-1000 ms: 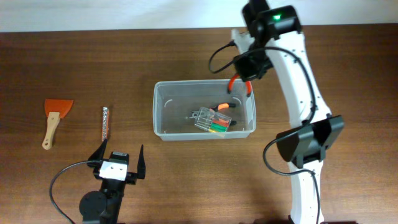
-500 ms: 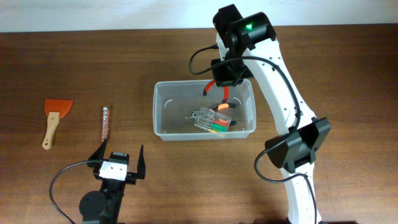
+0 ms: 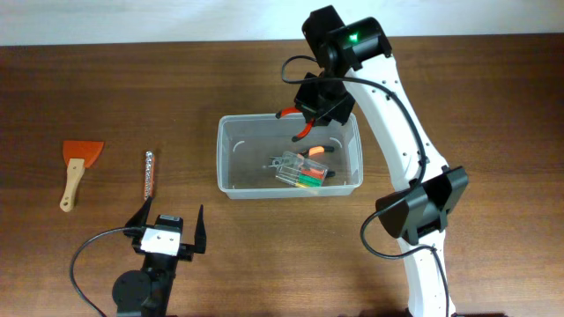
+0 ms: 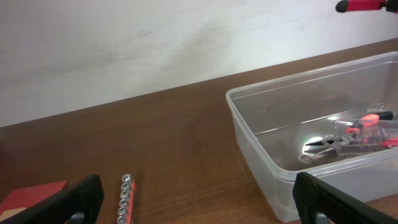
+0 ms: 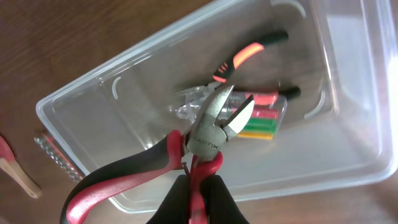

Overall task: Pack container
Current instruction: 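Lower the cutters into the container and open the right gripper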

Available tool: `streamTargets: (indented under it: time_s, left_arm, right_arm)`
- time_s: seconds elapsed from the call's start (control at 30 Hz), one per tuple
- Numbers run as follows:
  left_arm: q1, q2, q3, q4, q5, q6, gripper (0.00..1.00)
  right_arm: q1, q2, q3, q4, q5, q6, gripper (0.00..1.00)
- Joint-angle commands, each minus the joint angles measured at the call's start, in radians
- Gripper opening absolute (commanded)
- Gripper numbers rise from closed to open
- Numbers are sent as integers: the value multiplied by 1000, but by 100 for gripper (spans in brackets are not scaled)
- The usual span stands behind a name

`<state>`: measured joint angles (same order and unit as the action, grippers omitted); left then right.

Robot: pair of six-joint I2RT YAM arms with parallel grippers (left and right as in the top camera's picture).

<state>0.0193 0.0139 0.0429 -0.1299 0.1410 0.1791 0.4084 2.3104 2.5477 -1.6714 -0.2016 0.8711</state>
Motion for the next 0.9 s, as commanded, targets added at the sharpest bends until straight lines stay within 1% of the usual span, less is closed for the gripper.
streamTargets:
  time_s: [0.0, 0.1, 0.17, 0.27, 0.47, 0.5, 0.53, 0.6, 0.63, 0.7, 0.87]
  left_arm:
    - [5, -8, -7, 3, -7, -9, 99]
    - [5, -8, -7, 3, -7, -9, 99]
    - [5, -8, -7, 3, -7, -9, 99]
    - [5, -8, -7, 3, -8, -9, 99]
    - [5, -8, -7, 3, -7, -9, 99]
    - [5, -8, -7, 3, -7, -9, 99]
    - [5, -8, -7, 3, -7, -9, 99]
    - [5, -8, -7, 3, -8, -9, 99]
    - [5, -8, -7, 3, -7, -9, 99]
    - [5, -8, -7, 3, -7, -9, 99]
    - [5, -8, -7, 3, -7, -9, 99]
  right_arm:
    - [26, -13, -44, 3, 10, 120, 9]
    - [31, -13, -119, 26, 72, 158, 9]
    - [31, -13, -175, 58, 106, 160, 8]
    - [30, -13, -263, 113, 120, 167, 5]
    - [30, -13, -399, 193, 135, 193, 6]
    - [30, -13, -413, 200, 135, 193, 6]
    - [30, -13, -425, 211, 135, 193, 10]
    - [30, -13, -445, 233, 135, 193, 12]
    - [30, -13, -446, 234, 135, 193, 17]
    - [30, -13, -447, 241, 136, 193, 20]
    - [30, -13, -447, 245, 135, 193, 22]
